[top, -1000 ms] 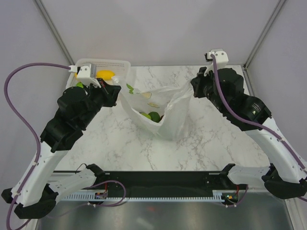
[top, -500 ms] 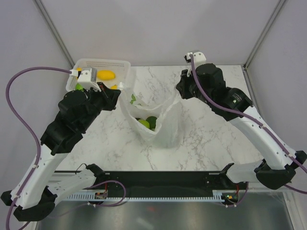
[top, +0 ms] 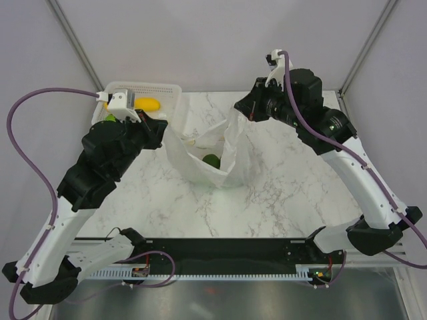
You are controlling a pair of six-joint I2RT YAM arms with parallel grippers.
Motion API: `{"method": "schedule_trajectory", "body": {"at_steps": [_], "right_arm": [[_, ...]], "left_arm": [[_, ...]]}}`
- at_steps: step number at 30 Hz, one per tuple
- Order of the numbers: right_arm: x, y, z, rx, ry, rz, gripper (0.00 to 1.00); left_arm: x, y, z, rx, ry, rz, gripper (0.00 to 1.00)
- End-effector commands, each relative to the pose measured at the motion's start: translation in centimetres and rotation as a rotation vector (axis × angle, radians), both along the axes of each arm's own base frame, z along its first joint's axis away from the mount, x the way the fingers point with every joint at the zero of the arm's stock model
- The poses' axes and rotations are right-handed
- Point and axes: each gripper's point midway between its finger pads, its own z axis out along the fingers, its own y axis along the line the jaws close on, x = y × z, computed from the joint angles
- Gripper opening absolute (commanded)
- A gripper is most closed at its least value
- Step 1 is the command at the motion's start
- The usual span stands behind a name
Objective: Place the fake fruits into the plastic bag and tie a complex knot
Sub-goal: Adjust the plastic bag at the center of the board.
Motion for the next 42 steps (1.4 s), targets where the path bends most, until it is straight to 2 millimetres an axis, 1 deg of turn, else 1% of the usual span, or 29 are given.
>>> {"method": "schedule_trajectory", "body": {"at_steps": [1, 4, 5, 6, 7, 8, 9, 10, 11, 12, 13, 14, 16, 17, 18, 20, 21, 22, 24, 25, 26, 30, 34, 35, 37, 38, 40, 41, 42], "right_arm": [[0.2, 0.2, 3.4, 0.136, -0.012, 0.019, 0.00], [0.7, -0.3, 2.0, 0.128, 0.021, 0.009, 0.00], [0.7, -0.2, 1.1, 0.119, 0.040, 0.015, 0.00], [0.5, -0.2, 1.0, 0.120, 0.040, 0.024, 0.04], [0.4, -0.3, 0.6, 0.119, 0.047, 0.030, 0.12], [0.1, -0.1, -0.6, 0.109, 0.071, 0.049, 0.15], [-0.4, -0.3, -0.4, 0.117, 0.058, 0.060, 0.18], [-0.6, -0.5, -0.5, 0.122, 0.056, 0.062, 0.25], [-1.0, -0.3, -1.9, 0.112, 0.082, 0.078, 0.30], [-1.6, -0.6, -1.6, 0.120, 0.062, 0.088, 0.41], [-1.9, -0.7, -2.0, 0.116, 0.063, 0.094, 0.44], [-2.0, -0.9, -3.0, 0.101, 0.076, 0.091, 0.47], [-2.6, -1.6, -3.1, 0.084, 0.053, 0.084, 0.50], [-2.9, -2.0, -3.4, 0.076, 0.050, 0.077, 0.51], [-3.0, -2.3, -3.9, 0.062, 0.053, 0.065, 0.51], [-3.4, -2.7, -4.4, 0.039, 0.048, 0.069, 0.52], [-3.6, -2.8, -4.5, 0.032, 0.054, 0.071, 0.48], [-3.7, -2.9, -4.8, 0.023, 0.056, 0.073, 0.44], [-4.0, -3.0, -5.0, 0.018, 0.060, 0.076, 0.40], [-4.3, -3.1, -5.1, 0.018, 0.063, 0.082, 0.40], [-4.5, -3.1, -5.0, 0.021, 0.060, 0.090, 0.40], [-5.8, -2.9, -5.7, 0.016, 0.065, 0.150, 0.54], [-6.3, -2.9, -6.7, 0.001, 0.076, 0.171, 0.55], [-6.4, -2.9, -6.9, -0.002, 0.081, 0.176, 0.53], [-6.6, -2.9, -7.1, -0.001, 0.088, 0.186, 0.52], [-7.1, -2.6, -7.1, 0.005, 0.093, 0.212, 0.52], [-7.6, -2.5, -7.6, 0.009, 0.107, 0.233, 0.52], [-8.0, -2.6, -7.4, 0.017, 0.096, 0.239, 0.43], [-8.0, -2.8, -7.8, 0.011, 0.101, 0.229, 0.33]], "left_arm": [[-0.9, 2.2, 4.1, -0.057, -0.100, 0.065, 0.13], [-1.0, 2.5, 4.2, -0.054, -0.107, 0.077, 0.13], [-0.9, 2.4, 4.0, -0.053, -0.103, 0.071, 0.13], [-0.8, 2.1, 3.5, -0.049, -0.092, 0.065, 0.13], [-0.7, 1.8, 3.2, -0.046, -0.090, 0.052, 0.13], [-0.5, 1.1, 3.2, -0.053, -0.097, 0.027, 0.13], [-0.2, 0.7, 2.5, -0.043, -0.086, 0.019, 0.13], [-0.1, 0.5, 2.2, -0.037, -0.082, 0.015, 0.14], [0.1, 0.4, 2.0, -0.035, -0.077, 0.015, 0.14], [0.4, 0.1, 1.6, -0.026, -0.067, 0.013, 0.15], [0.5, 0.1, 1.7, -0.027, -0.066, 0.012, 0.15], [0.4, -0.2, 1.6, -0.027, -0.061, -0.005, 0.16], [0.1, -0.6, 1.6, -0.036, -0.059, -0.031, 0.25], [-0.2, -0.9, 1.7, -0.042, -0.060, -0.054, 0.32], [-0.5, -0.9, 1.7, -0.043, -0.061, -0.065, 0.48], [-1.1, -0.9, 1.4, -0.039, -0.058, -0.084, 0.61], [-1.3, -0.7, 1.1, -0.035, -0.052, -0.084, 0.66], [-1.9, -0.3, 1.4, -0.044, -0.065, -0.085, 0.66], [-2.3, 0.0, 0.5, -0.040, -0.059, -0.085, 0.66], [-3.1, 0.4, 0.4, -0.057, -0.057, -0.087, 0.79], [-3.3, 0.5, -0.4, -0.056, -0.047, -0.088, 1.00], [-4.8, 1.1, -0.6, -0.059, -0.068, -0.118, 1.00], [-7.1, -0.4, -0.7, -0.026, -0.051, -0.274, 1.00], [-7.0, -0.5, -1.2, -0.008, -0.022, -0.275, 1.00], [-8.5, -1.9, -2.5, 0.019, 0.045, -0.392, 1.00], [-8.5, -2.3, -3.8, 0.048, 0.095, -0.417, 1.00], [-9.0, -3.1, -4.8, 0.059, 0.134, -0.470, 1.00], [-9.9, -3.7, -5.5, 0.081, 0.143, -0.545, 1.00], [-10.4, -3.9, -5.7, 0.086, 0.141, -0.580, 1.00]]}}
